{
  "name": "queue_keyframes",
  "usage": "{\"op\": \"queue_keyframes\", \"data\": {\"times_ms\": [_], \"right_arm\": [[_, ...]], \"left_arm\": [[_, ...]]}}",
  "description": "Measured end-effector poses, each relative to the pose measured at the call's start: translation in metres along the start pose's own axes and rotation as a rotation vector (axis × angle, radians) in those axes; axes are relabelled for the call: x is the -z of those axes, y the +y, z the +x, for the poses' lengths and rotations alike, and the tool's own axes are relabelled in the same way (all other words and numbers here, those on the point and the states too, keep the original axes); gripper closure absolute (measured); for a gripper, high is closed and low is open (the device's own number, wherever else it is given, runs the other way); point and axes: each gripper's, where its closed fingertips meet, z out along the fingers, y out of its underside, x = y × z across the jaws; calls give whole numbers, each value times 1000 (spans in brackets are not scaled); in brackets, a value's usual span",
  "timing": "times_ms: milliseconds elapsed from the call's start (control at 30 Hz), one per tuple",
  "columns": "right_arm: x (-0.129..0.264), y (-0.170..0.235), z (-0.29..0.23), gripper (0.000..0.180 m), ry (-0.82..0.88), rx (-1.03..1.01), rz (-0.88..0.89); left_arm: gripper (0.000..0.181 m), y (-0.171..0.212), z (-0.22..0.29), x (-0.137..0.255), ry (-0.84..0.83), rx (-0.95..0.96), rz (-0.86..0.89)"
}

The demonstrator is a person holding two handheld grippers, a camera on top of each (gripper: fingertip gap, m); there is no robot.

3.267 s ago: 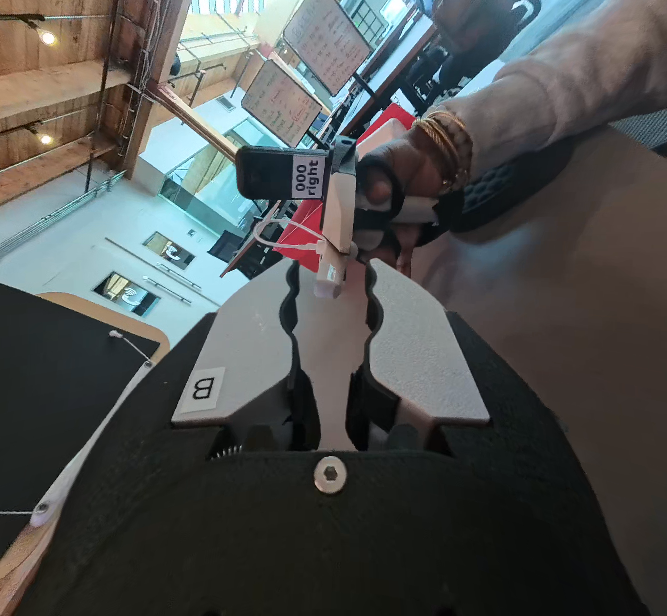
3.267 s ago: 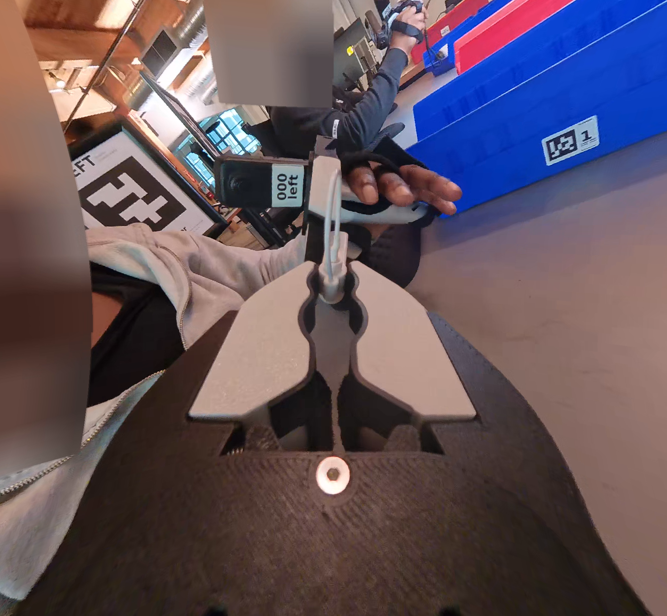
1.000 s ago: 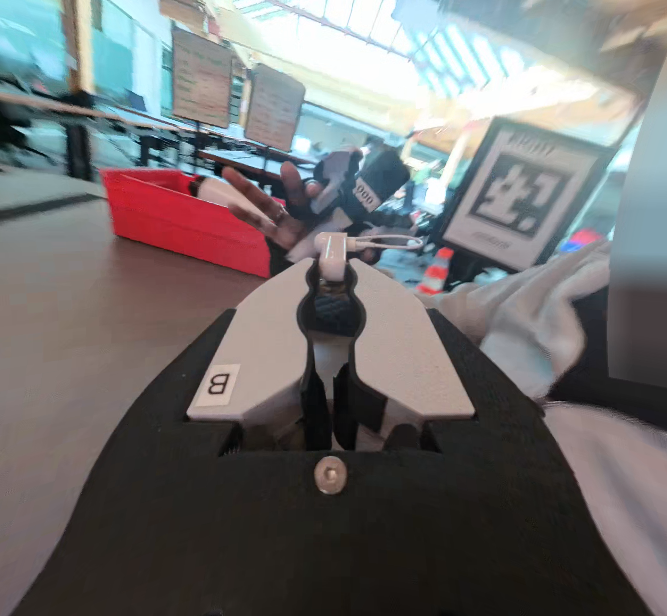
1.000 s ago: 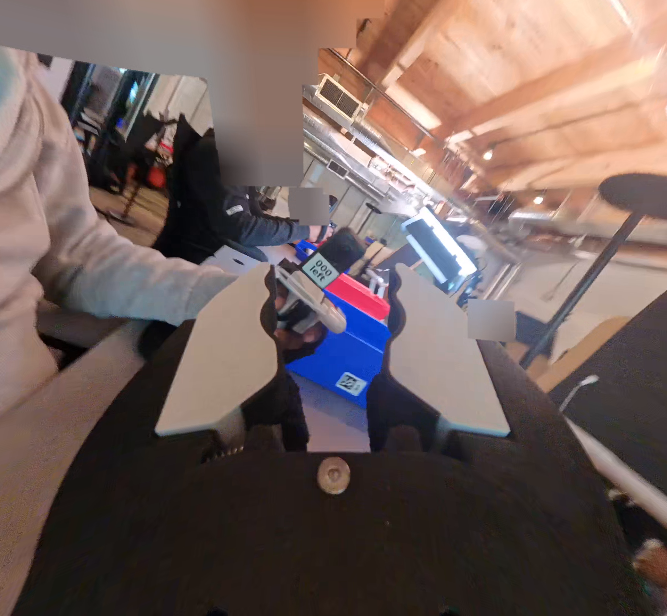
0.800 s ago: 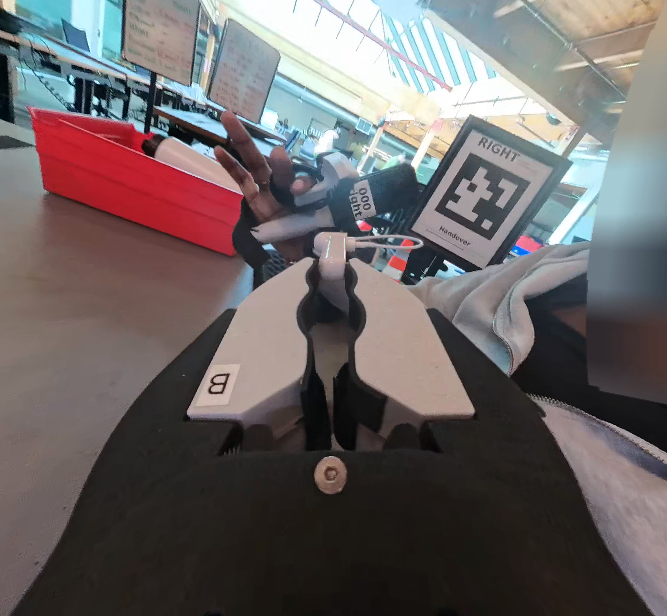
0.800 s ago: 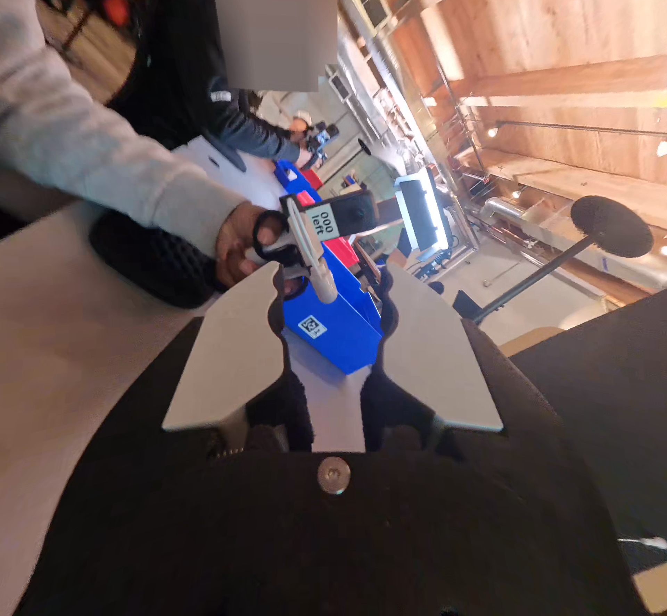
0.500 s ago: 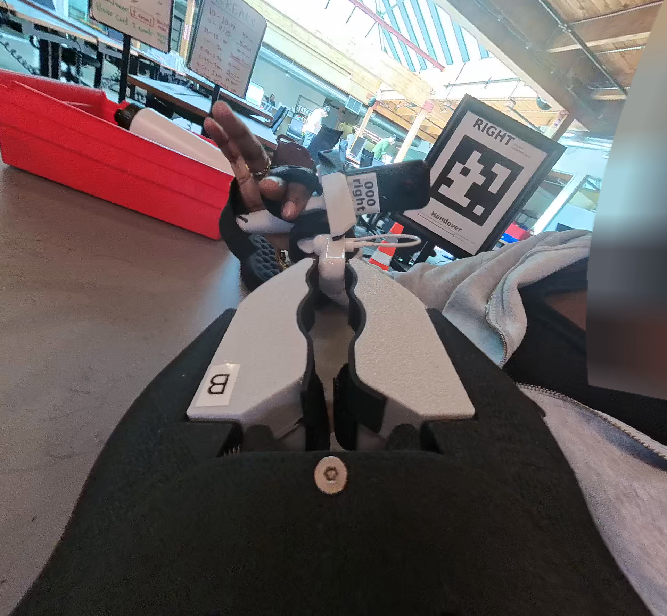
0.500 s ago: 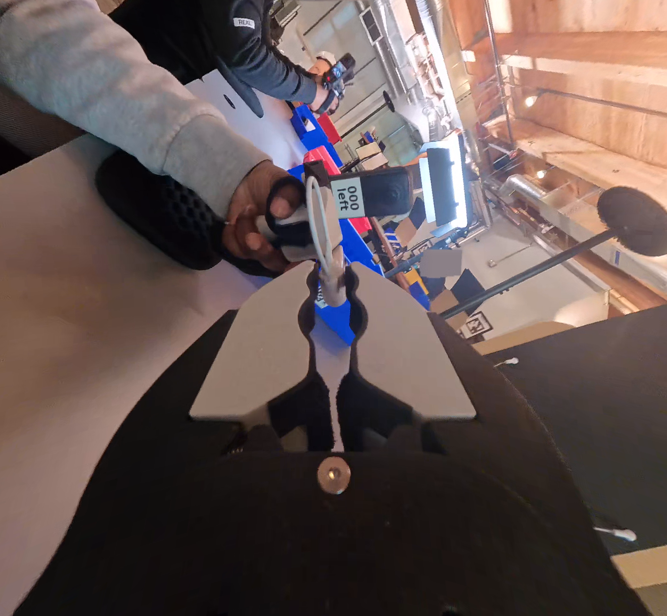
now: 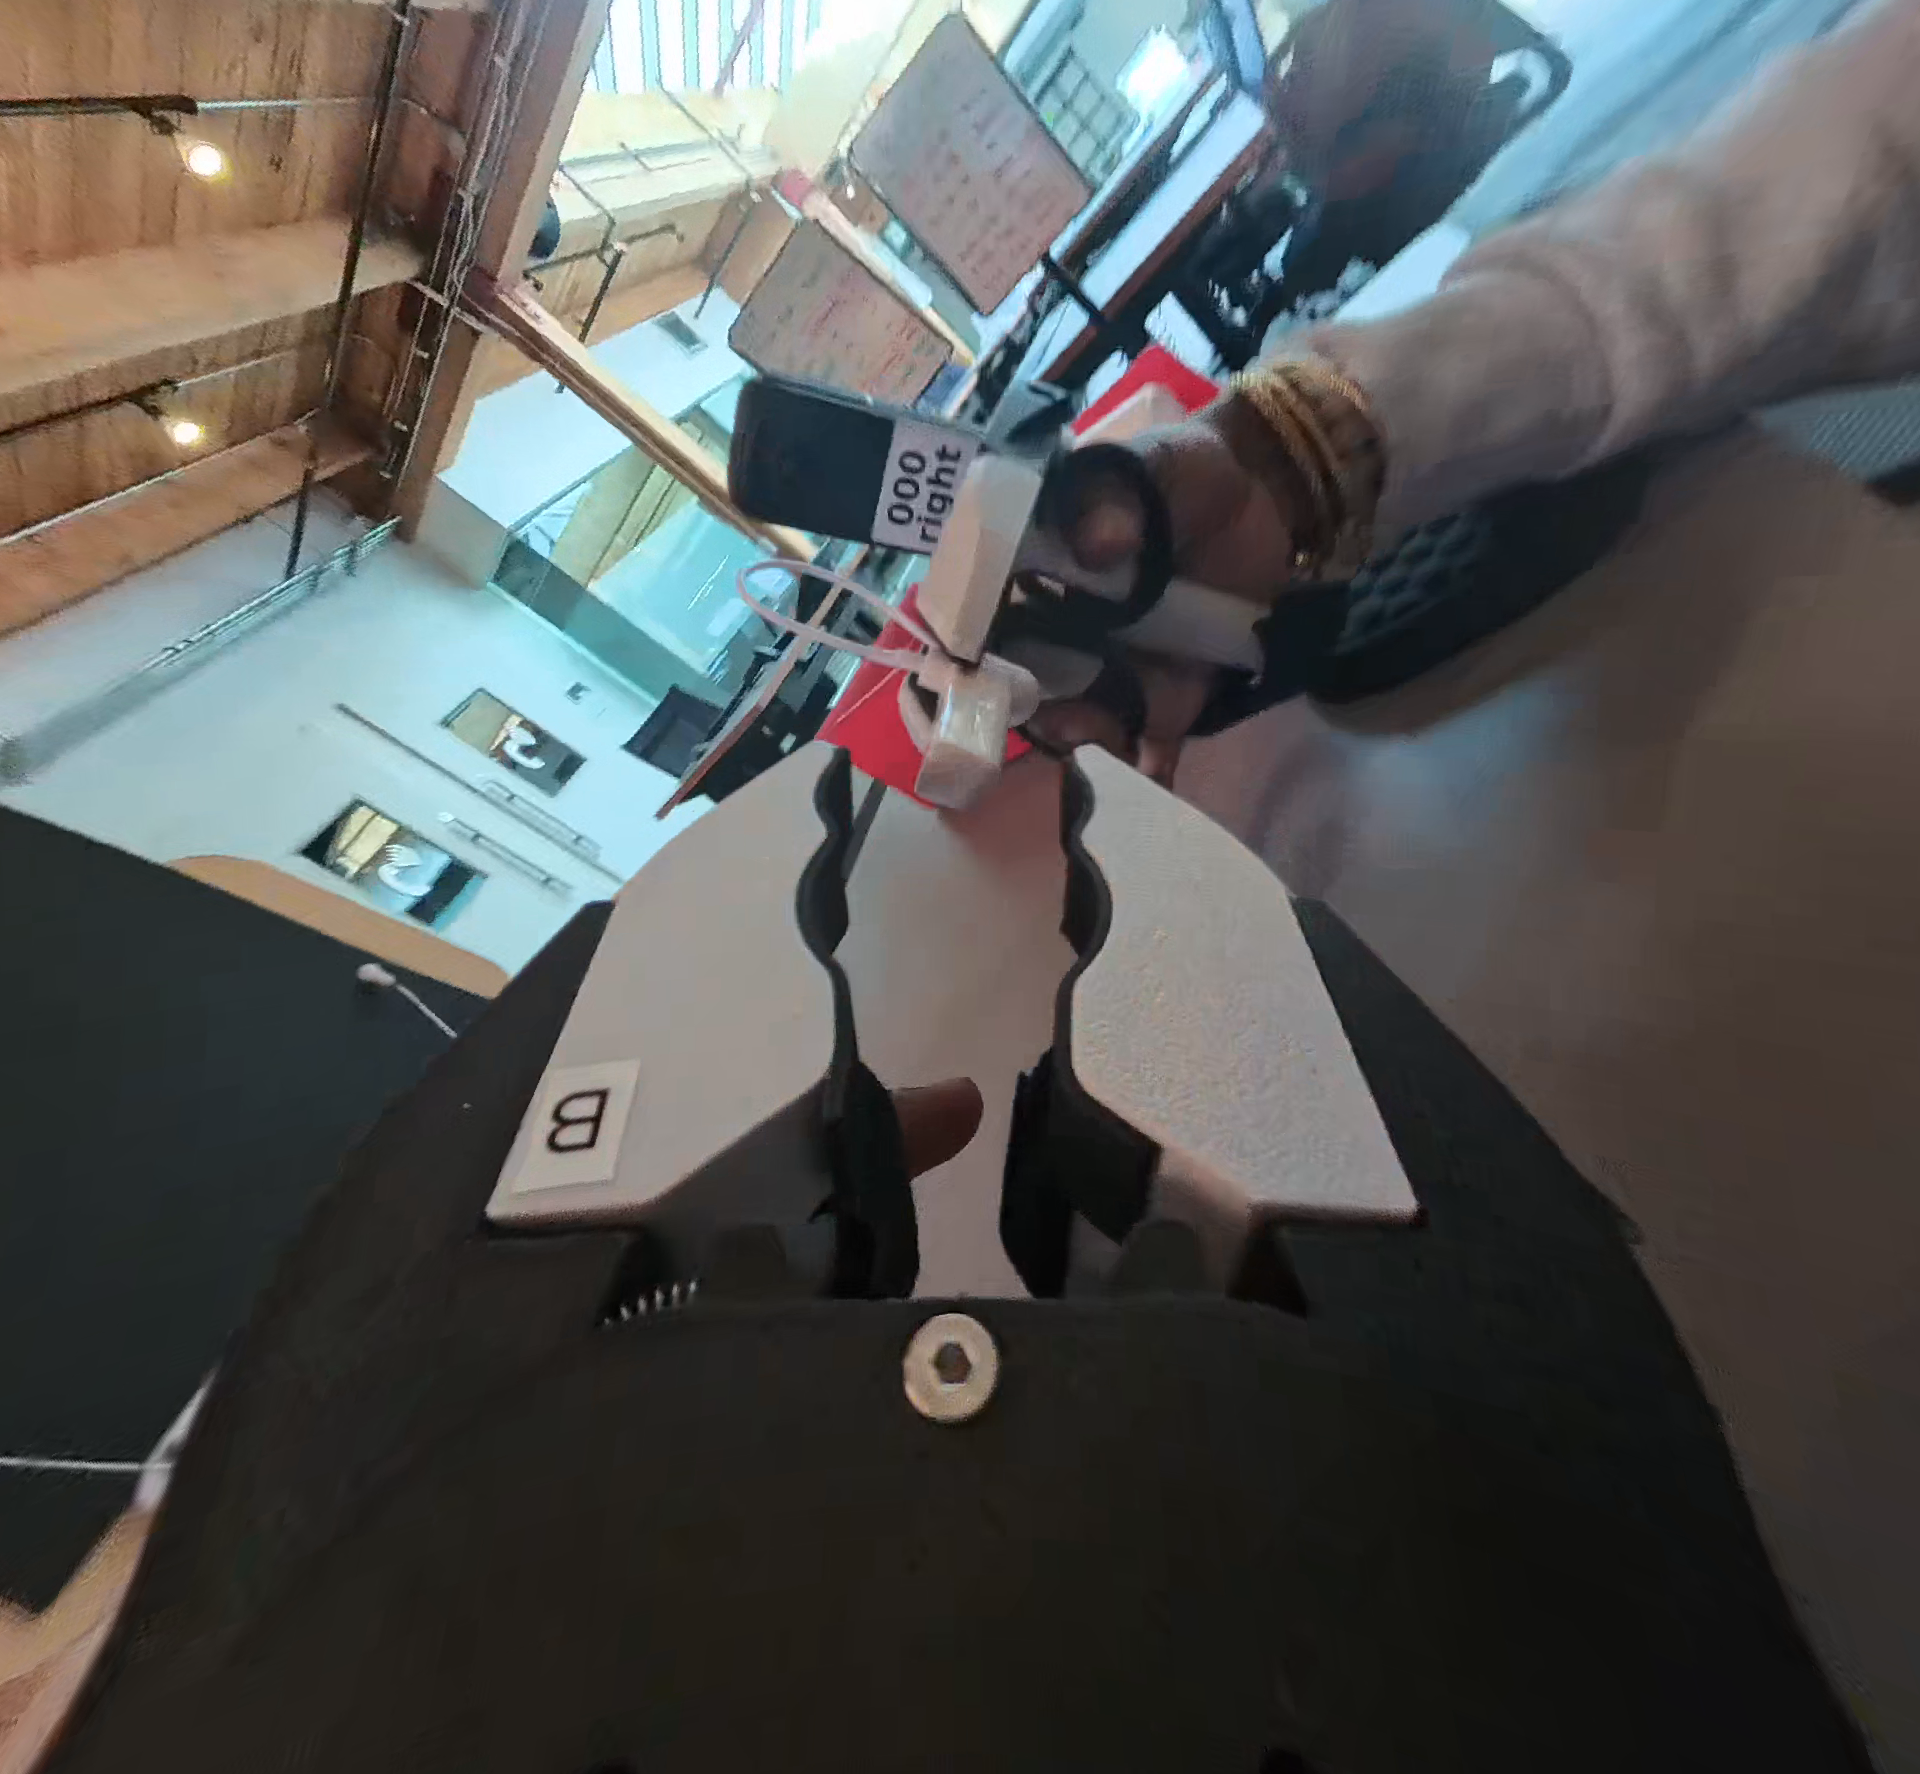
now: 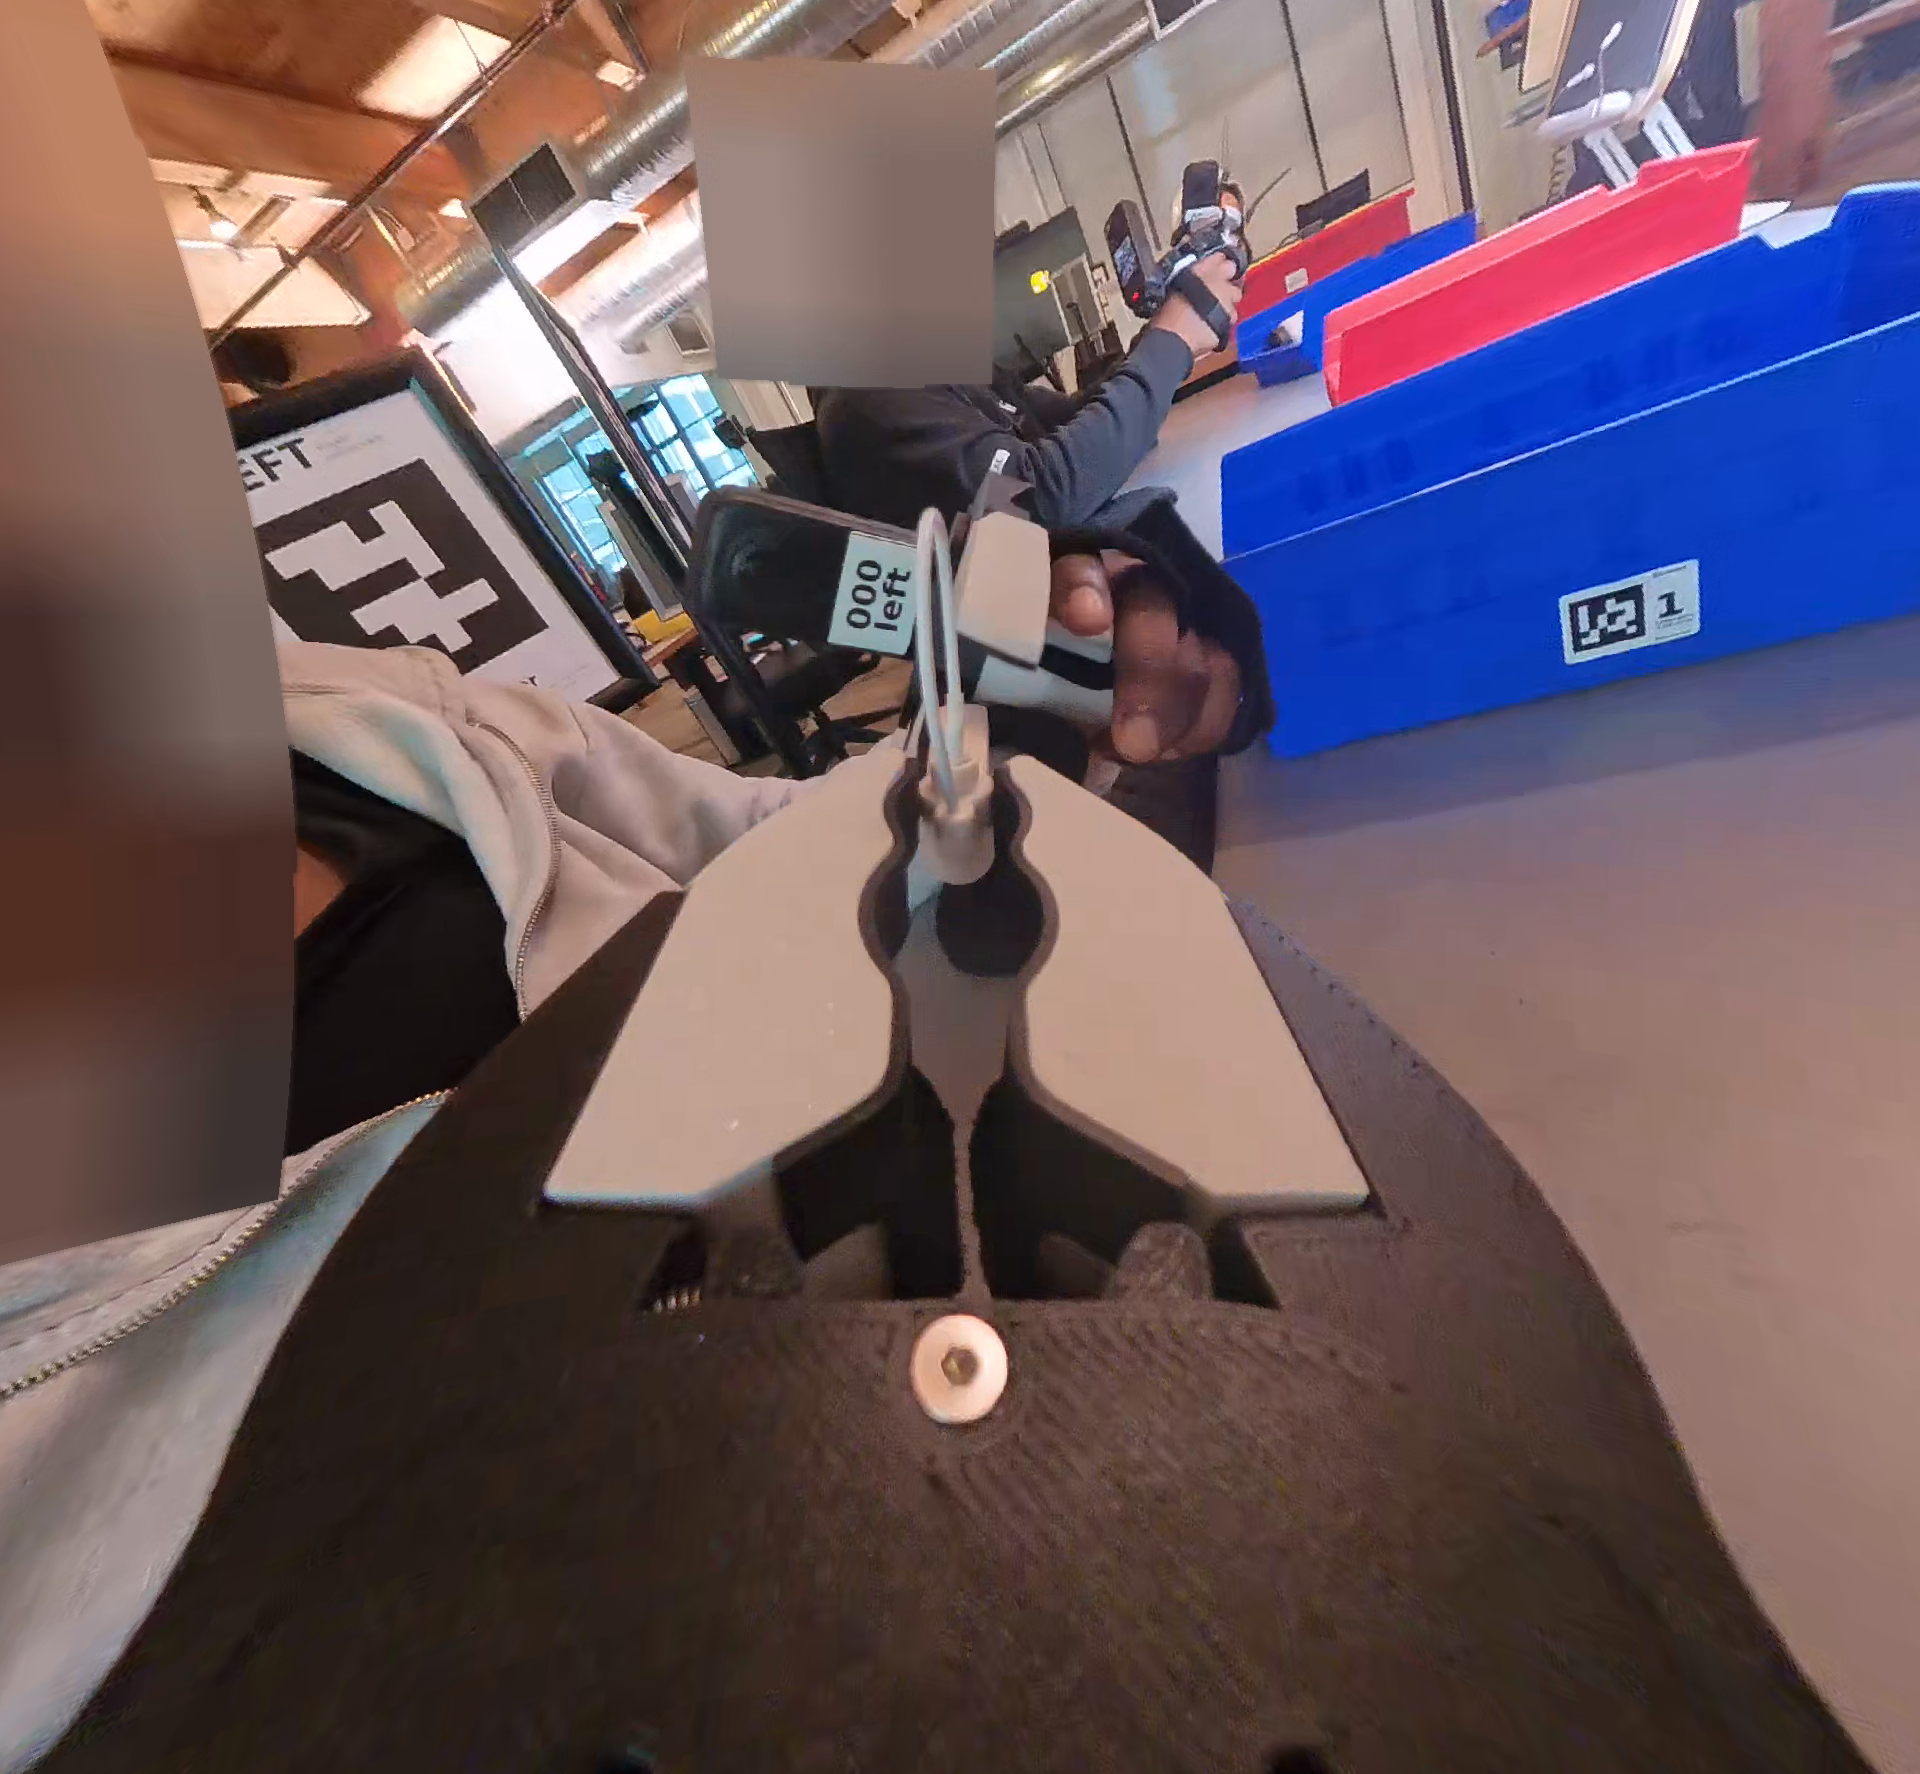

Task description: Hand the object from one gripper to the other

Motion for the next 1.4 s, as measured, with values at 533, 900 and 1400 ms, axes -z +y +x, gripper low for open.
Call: {"op": "queue_keyframes", "data": {"times_ms": [533,900,1400], "right_arm": [[-2,-24,-6,98,270,833,116],[-15,14,-5,146,378,1566,-230],[-2,-5,-14,166,85,440,-12]], "left_arm": [[167,-6,-2,9,234,724,111],[167,-9,18,11,493,1139,118],[148,-13,0,5,111,376,134]]}}
